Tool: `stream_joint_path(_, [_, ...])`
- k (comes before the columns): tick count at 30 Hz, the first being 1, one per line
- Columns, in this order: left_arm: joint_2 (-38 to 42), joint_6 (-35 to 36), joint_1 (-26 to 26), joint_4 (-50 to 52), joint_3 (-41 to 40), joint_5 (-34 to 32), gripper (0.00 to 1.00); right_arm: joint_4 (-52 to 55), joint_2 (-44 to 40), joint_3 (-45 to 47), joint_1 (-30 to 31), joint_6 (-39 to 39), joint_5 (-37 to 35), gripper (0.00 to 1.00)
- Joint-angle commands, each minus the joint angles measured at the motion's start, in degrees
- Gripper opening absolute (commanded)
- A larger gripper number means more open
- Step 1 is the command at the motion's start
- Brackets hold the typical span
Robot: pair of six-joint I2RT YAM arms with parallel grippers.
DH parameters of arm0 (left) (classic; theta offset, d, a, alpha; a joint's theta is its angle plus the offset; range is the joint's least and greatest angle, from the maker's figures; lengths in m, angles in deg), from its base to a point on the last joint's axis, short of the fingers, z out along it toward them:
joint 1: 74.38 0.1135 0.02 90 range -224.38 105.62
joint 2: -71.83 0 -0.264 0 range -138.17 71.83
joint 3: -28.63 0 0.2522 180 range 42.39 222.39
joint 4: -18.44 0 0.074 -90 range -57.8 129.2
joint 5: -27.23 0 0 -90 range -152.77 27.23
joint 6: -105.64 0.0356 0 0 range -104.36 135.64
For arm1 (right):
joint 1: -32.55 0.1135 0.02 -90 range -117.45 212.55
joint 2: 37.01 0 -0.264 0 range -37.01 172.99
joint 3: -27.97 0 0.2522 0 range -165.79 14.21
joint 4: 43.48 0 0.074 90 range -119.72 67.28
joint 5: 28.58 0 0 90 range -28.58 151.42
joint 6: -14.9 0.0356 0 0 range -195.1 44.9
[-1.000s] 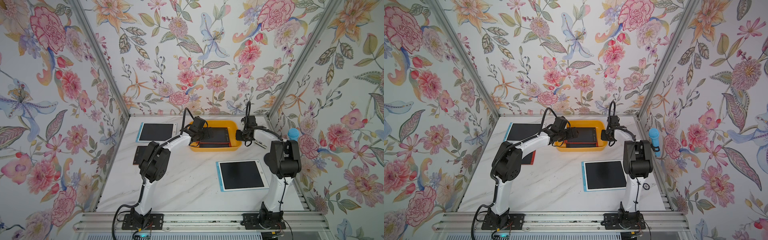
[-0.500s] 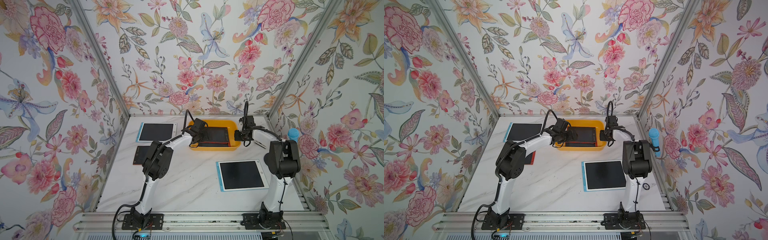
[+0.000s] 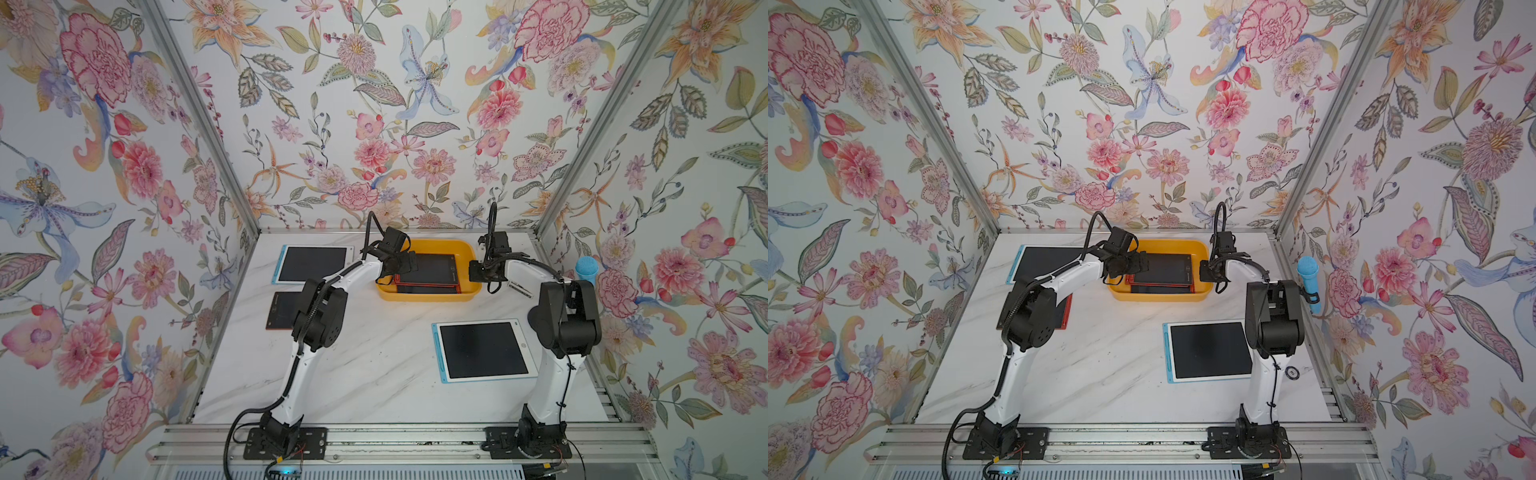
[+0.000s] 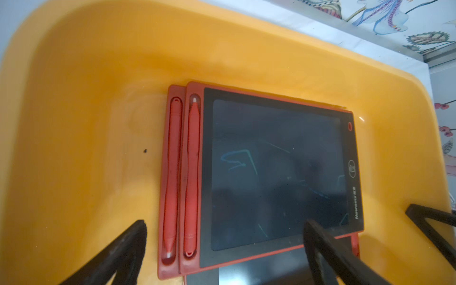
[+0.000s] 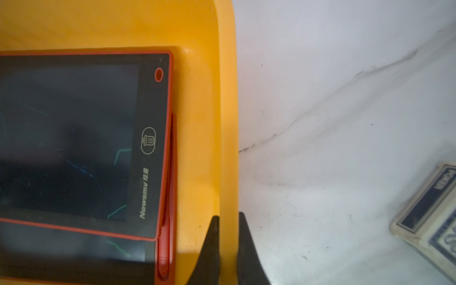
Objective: Take out the writing tablet from the storage box
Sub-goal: Pick up the writing tablet from the storage box.
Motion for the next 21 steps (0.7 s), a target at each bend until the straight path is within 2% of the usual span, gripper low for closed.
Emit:
stream_joint_path(1, [-2.2,1.2,0.2,2.3,2.7,-0.2,1.0,-0.6,-0.7,0.9,0.2,-1.3,0.1,0.0])
stream_joint_path(21, [-9.6,0.8,-1.2,5.2,12.1,0.6,1.0,-1.3,-2.2,2.1,0.4,0.2,2.8,0.0])
